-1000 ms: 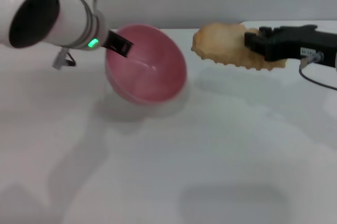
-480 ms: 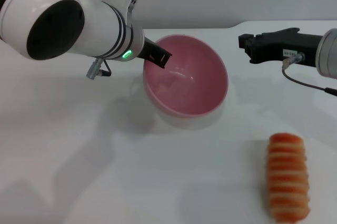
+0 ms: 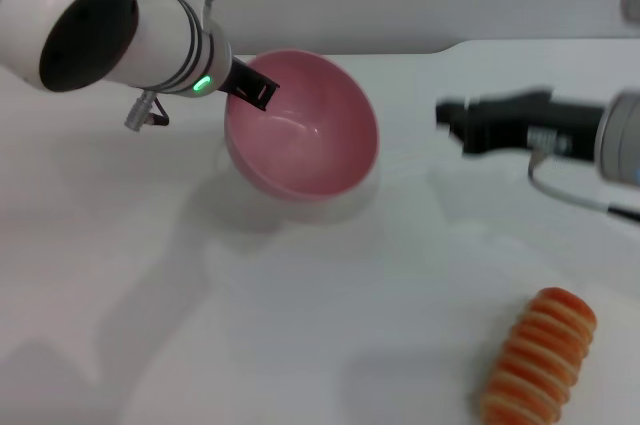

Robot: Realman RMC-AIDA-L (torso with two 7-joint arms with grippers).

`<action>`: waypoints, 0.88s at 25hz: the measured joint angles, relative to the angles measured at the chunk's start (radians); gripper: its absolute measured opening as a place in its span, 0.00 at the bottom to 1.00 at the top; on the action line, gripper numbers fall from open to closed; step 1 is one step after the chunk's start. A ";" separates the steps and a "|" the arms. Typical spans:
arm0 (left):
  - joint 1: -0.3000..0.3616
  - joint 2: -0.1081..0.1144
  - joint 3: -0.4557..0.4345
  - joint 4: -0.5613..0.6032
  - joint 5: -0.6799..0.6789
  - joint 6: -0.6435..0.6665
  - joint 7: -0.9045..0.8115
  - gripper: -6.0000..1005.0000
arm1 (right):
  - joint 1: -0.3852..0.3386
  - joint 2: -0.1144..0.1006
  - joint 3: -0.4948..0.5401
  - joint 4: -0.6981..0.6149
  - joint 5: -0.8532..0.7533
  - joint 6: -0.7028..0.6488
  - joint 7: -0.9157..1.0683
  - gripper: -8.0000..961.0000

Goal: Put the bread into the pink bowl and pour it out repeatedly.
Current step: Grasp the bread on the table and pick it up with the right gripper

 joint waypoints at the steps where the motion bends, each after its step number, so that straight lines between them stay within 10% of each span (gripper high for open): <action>1: 0.000 0.000 -0.001 0.000 0.001 0.000 0.000 0.12 | -0.006 0.000 -0.010 0.023 0.006 -0.001 0.000 0.07; 18: -0.059 0.000 -0.040 -0.093 0.002 0.022 0.025 0.12 | -0.088 0.001 0.062 0.084 0.001 0.158 0.063 0.37; 22: -0.086 -0.001 -0.048 -0.140 0.002 0.029 0.026 0.12 | -0.089 0.002 0.048 0.077 0.002 0.189 0.084 0.56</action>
